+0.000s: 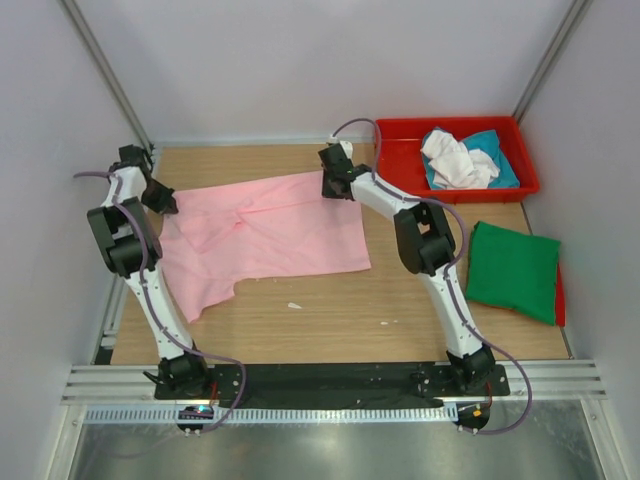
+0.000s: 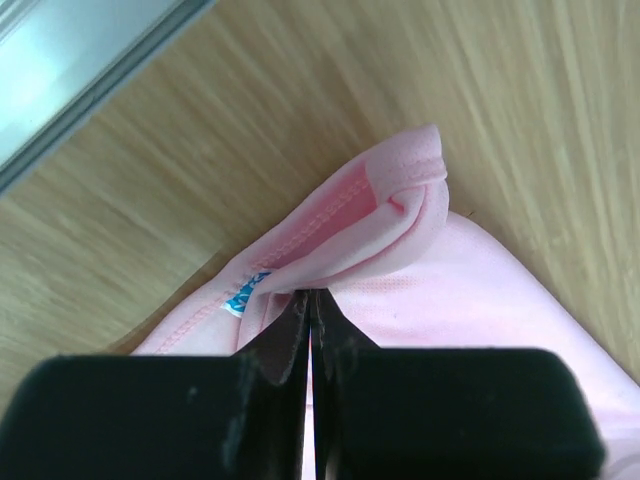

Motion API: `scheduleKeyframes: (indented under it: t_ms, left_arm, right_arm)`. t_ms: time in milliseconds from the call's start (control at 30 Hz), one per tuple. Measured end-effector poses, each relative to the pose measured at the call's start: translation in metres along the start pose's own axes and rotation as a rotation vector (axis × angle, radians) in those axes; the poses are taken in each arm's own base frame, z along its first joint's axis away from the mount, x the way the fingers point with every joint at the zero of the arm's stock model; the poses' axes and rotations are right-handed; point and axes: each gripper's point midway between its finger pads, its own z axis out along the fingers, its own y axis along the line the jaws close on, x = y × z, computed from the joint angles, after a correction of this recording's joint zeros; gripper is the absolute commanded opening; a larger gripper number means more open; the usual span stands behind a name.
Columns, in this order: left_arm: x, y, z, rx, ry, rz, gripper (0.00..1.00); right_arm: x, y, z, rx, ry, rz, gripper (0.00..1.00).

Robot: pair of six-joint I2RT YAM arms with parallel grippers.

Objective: Fold and stack the t-shirts
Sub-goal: Fold the tshirt

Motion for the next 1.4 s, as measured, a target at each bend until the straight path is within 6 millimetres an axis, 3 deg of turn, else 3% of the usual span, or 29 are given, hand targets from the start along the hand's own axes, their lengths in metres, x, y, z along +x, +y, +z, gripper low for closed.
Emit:
scheduleKeyframes:
  t_ms: [300,400,500,533,667,800,933,1033,1133,1400]
  left_arm:
    - [-0.021,-0.021,0.009,0.057,-0.015,-0.003,0.01]
    - [-0.019,-0.022,0.008,0.071,-0.005,0.003,0.07]
    - [-0.015,-0.023,0.003,0.090,0.010,0.019,0.30]
    - [-0.011,-0.022,-0.001,0.097,0.016,0.025,0.48]
    - [0.006,-0.021,-0.038,0.137,0.028,0.035,0.69]
    - [0.015,-0.024,-0.094,0.206,-0.028,0.041,0.73]
    - [0.035,-0.016,-0.137,0.248,-0.072,0.041,0.76]
    - [0.064,0.006,-0.151,0.218,-0.057,0.020,0.77]
    - [0.095,0.038,-0.164,0.138,-0.028,-0.013,0.78]
    - [0.164,0.117,-0.217,-0.048,-0.034,-0.124,0.85]
  right_arm:
    - [-0.013,-0.010,0.006,0.007,0.002,0.005,0.19]
    - [-0.016,-0.010,0.004,-0.019,0.012,-0.014,0.21]
    - [-0.021,-0.003,-0.001,-0.073,0.018,-0.035,0.26]
    - [-0.023,0.000,-0.004,-0.090,0.018,-0.040,0.27]
    - [-0.043,0.018,-0.032,-0.185,-0.005,-0.062,0.38]
    - [-0.074,0.034,-0.084,-0.276,-0.066,-0.075,0.49]
    - [-0.082,0.034,-0.139,-0.330,-0.103,-0.085,0.59]
    - [-0.068,0.024,-0.167,-0.340,-0.095,-0.094,0.62]
    - [-0.044,0.011,-0.177,-0.328,-0.057,-0.092,0.62]
    - [0.062,-0.039,-0.186,-0.222,0.148,-0.008,0.63]
